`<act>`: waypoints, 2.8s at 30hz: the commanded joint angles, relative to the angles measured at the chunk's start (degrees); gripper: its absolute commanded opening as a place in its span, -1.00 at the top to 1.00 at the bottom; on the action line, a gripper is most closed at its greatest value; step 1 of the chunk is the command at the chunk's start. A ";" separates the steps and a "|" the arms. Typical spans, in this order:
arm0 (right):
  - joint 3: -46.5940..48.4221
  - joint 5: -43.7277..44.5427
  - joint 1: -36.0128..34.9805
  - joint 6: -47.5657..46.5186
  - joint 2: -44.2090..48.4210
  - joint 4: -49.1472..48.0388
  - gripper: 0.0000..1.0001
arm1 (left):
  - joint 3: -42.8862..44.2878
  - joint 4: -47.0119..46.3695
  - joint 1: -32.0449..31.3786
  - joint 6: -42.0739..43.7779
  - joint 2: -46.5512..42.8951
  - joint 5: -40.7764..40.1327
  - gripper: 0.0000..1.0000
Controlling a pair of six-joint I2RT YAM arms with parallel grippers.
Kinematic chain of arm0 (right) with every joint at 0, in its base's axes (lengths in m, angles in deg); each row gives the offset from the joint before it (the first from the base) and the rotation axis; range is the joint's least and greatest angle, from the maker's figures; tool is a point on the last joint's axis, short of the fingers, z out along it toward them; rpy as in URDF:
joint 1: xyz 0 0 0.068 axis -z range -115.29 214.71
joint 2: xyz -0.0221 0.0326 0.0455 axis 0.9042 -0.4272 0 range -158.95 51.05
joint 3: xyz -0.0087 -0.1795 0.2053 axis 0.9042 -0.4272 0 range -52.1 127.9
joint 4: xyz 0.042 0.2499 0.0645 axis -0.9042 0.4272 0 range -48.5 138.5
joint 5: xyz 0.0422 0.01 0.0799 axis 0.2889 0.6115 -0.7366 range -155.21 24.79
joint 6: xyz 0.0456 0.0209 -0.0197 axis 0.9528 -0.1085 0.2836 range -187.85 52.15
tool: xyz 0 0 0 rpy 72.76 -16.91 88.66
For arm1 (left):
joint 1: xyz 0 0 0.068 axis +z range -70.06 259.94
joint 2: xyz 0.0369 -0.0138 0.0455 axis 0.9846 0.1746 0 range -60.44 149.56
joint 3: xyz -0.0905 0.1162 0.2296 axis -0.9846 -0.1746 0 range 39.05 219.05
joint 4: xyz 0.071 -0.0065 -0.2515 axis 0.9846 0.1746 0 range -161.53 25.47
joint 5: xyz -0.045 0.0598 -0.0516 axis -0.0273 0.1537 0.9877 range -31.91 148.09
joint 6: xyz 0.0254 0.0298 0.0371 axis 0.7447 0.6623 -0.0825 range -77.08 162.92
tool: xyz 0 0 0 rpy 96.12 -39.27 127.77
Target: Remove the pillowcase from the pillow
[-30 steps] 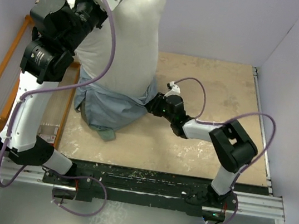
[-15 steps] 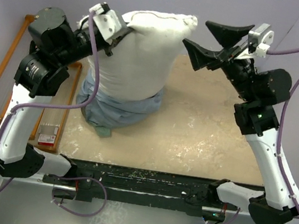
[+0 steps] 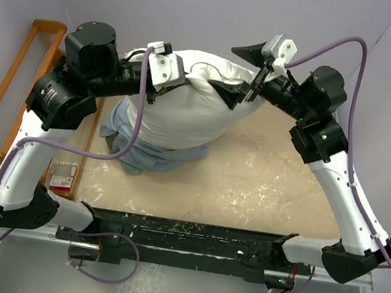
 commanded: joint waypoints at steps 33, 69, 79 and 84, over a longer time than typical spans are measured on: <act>1.19 26.97 -3.87 2.22 -3.84 5.47 1.00 | 6.37 5.36 -1.03 1.60 1.39 -3.65 0.32; -13.04 -1.01 15.31 12.86 6.91 -9.63 1.00 | -33.90 7.65 37.17 25.67 1.26 7.90 -0.99; -14.55 0.47 15.47 13.42 7.90 -9.60 1.00 | -36.94 -2.81 37.17 22.07 3.90 5.94 -0.03; -12.56 5.40 16.71 15.76 6.53 -7.57 1.00 | -40.51 -6.09 37.26 22.29 2.95 2.87 0.87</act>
